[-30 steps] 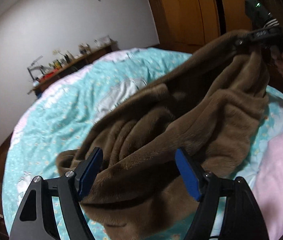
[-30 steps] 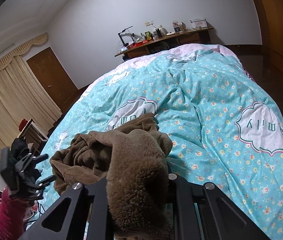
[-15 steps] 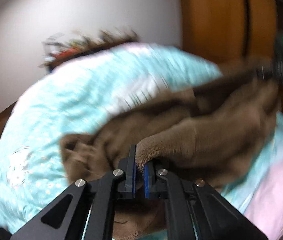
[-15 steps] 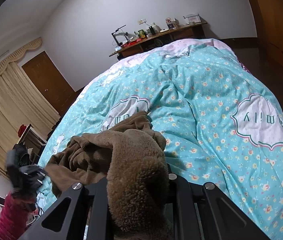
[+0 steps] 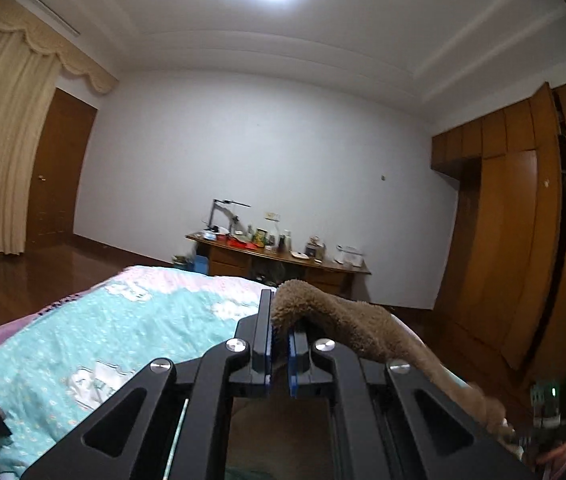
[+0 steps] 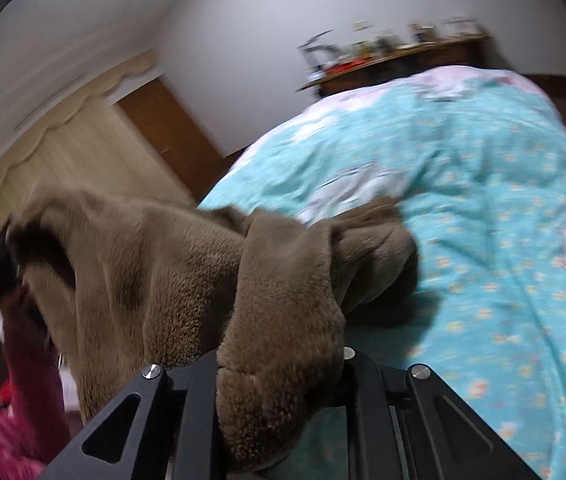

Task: Fold clothes

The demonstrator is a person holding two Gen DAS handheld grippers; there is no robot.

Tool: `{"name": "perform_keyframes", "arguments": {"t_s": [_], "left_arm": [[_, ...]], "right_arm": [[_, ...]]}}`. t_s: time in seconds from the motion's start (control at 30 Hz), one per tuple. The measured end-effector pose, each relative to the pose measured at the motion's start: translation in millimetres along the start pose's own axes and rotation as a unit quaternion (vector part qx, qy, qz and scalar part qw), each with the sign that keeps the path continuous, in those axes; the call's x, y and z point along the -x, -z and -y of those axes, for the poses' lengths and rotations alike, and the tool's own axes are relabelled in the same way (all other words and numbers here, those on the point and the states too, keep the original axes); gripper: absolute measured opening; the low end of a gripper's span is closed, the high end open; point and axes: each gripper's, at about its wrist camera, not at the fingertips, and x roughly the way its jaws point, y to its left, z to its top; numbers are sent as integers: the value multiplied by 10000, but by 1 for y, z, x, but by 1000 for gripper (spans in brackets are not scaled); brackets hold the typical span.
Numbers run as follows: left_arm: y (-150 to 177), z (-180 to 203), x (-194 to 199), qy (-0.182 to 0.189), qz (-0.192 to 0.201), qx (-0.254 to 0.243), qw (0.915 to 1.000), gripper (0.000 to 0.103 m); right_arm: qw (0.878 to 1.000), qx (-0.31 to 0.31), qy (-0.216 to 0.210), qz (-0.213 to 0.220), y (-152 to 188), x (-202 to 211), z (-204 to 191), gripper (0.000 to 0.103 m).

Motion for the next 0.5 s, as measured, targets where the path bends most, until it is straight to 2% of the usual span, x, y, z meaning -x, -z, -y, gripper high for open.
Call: {"name": "perform_keyframes", "arguments": {"t_s": [0.03, 0.07, 0.13, 0.23, 0.33, 0.37, 0.43, 0.5], "left_arm": [[-2, -5, 2, -74, 11, 51, 10000, 6], [-4, -12, 2, -140, 17, 128, 9998, 6], [-7, -29, 0, -180, -11, 386, 9991, 6], [-10, -49, -1, -193, -67, 685, 9974, 6], [-10, -54, -3, -278, -100, 584, 9979, 6], [-9, -51, -6, -277, -122, 519, 9982, 6], [-9, -44, -13, -232, -149, 434, 9987, 6], [-13, -36, -17, -140, -135, 408, 9990, 6]], "right_arm": [[9995, 300, -38, -124, 5, -7, -11, 28], [9980, 591, -11, -211, 10, -11, -21, 49], [9924, 1186, 29, -322, 20, -17, -41, 80], [9835, 1772, -122, -336, 30, -17, -57, 80], [9697, 2418, -55, -337, 37, -18, -72, 80], [9621, 2705, -7, -355, 39, -21, -79, 80], [9388, 3418, 18, -429, 46, -30, -100, 80], [9149, 3992, -157, -583, 52, -42, -120, 80]]}}
